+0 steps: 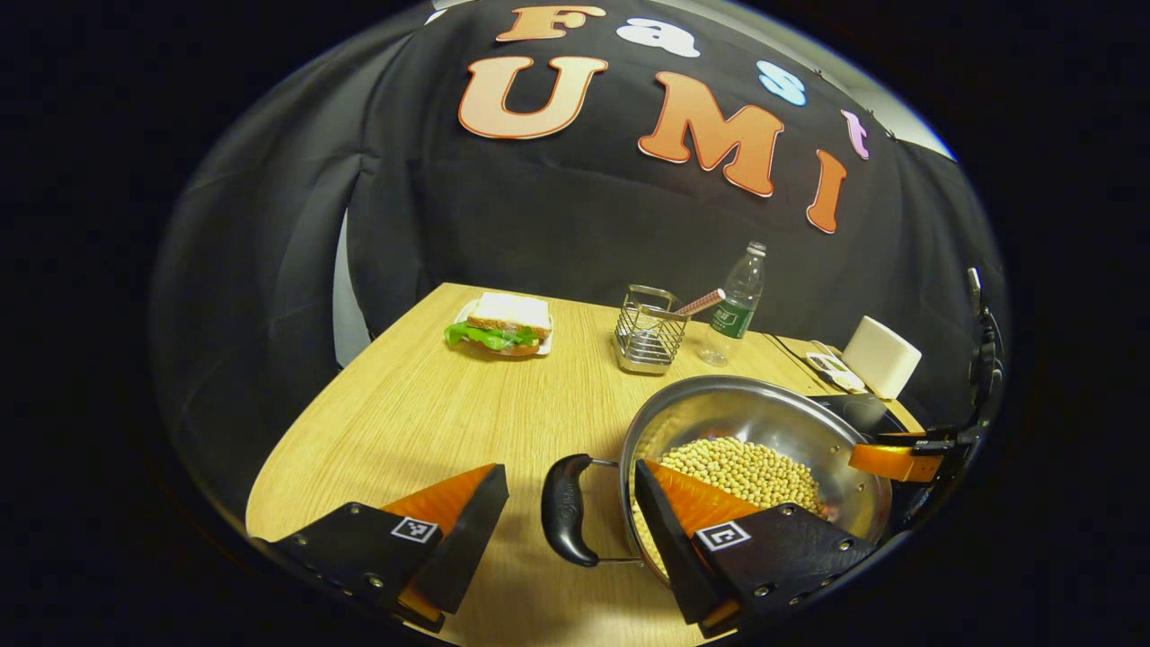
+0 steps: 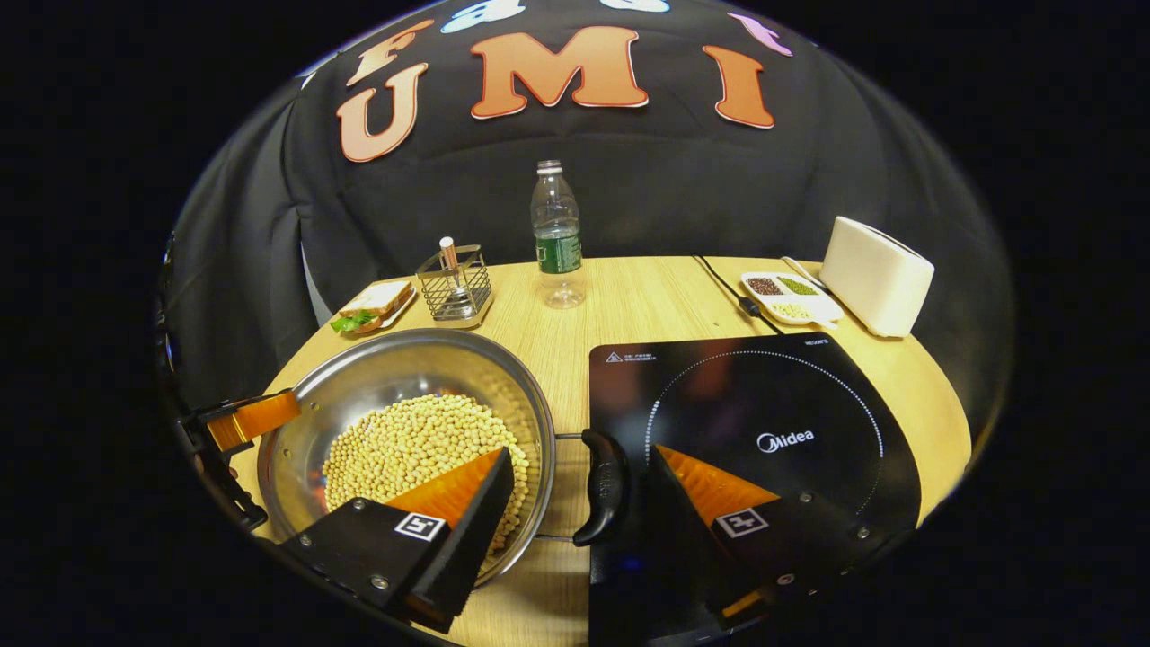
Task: First push the handle of the pot to place it horizontally, then grasp the pot with both hands and set it on the induction cooktop.
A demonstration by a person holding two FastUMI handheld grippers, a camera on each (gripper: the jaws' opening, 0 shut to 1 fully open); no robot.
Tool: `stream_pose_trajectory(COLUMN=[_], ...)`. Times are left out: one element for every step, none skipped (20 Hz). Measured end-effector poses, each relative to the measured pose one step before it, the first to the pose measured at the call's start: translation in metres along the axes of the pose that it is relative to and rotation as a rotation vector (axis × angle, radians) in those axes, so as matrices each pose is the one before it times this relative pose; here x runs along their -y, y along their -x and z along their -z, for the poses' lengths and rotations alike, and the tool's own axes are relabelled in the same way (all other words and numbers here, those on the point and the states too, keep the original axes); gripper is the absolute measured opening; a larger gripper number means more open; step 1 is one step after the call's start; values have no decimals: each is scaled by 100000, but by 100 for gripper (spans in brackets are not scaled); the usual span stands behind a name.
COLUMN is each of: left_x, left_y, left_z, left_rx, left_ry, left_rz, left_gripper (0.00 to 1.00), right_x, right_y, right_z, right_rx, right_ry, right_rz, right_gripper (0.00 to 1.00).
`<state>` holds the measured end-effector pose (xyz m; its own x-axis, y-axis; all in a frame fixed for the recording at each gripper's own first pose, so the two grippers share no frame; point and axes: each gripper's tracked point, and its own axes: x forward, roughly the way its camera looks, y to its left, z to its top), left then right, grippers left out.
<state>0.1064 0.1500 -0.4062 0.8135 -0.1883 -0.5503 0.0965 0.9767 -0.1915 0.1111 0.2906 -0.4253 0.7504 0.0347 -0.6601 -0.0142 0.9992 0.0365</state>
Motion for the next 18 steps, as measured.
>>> stream_pose_trajectory(left_x=[-33, -88, -236, 193, 138, 83, -180, 11, 281, 145, -68, 78, 75, 106, -7, -43, -43, -63], left_y=[-161, -220, -176, -28, -138, -118, -130, -185, 120, 7, -136, 129, 221, 246, 255, 100, 544, 517], left_z=[-67, -105, -173, 48, 112, 269, -47, 399, 245, 12, 131, -28, 111, 41, -85, 136, -40, 119], left_rx=[54, 420, 328, -270, -722, -617, 33, -1116, -1827, -308, 290, -189, -761, -88, 485, 5, 286, 384], left_ry=[-626, -570, -795, -186, -88, 257, 250, 426, 836, 203, 185, 629, 778, 1282, 567, 494, -239, -486], left_rz=[-76, -390, -492, 3, 250, 344, -405, 251, 1316, 152, -66, -323, -822, -699, -938, -1275, -1179, -1283], left_gripper=[88, 87, 84, 84, 85, 84, 78, 71, 65, 64, 57, 51, 51, 49, 48, 47, 47, 46], right_x=[29, 64, 28, -3, 17, 165, 103, 19, 42, 92, -97, -265, 37, 36, -200, -120, -134, -158], right_y=[-165, -94, 131, -124, 71, 17, -32, -17, 10, -23, -233, -15, 116, -345, 197, -68, 236, 80], right_z=[130, 104, -2, -117, 179, -161, 44, -52, 1, -56, 45, -7, -232, 30, -200, 170, -12, 248], right_rx=[-401, -746, 222, -140, -686, 499, -324, 334, 28, 304, 513, -43, 1099, 200, 894, -665, -14, -807], right_ry=[-75, -194, -215, -417, -569, -371, -414, -340, 64, 526, 415, 305, -321, -547, -1016, -687, -933, -215], right_rz=[300, 206, 232, -100, -416, 221, 144, 13, -20, 496, -232, -557, 370, -254, -512, -829, -479, -277], right_gripper=[90, 89, 85, 84, 82, 82, 80, 79, 77, 77, 77, 74, 64, 61, 58, 56, 52, 49])
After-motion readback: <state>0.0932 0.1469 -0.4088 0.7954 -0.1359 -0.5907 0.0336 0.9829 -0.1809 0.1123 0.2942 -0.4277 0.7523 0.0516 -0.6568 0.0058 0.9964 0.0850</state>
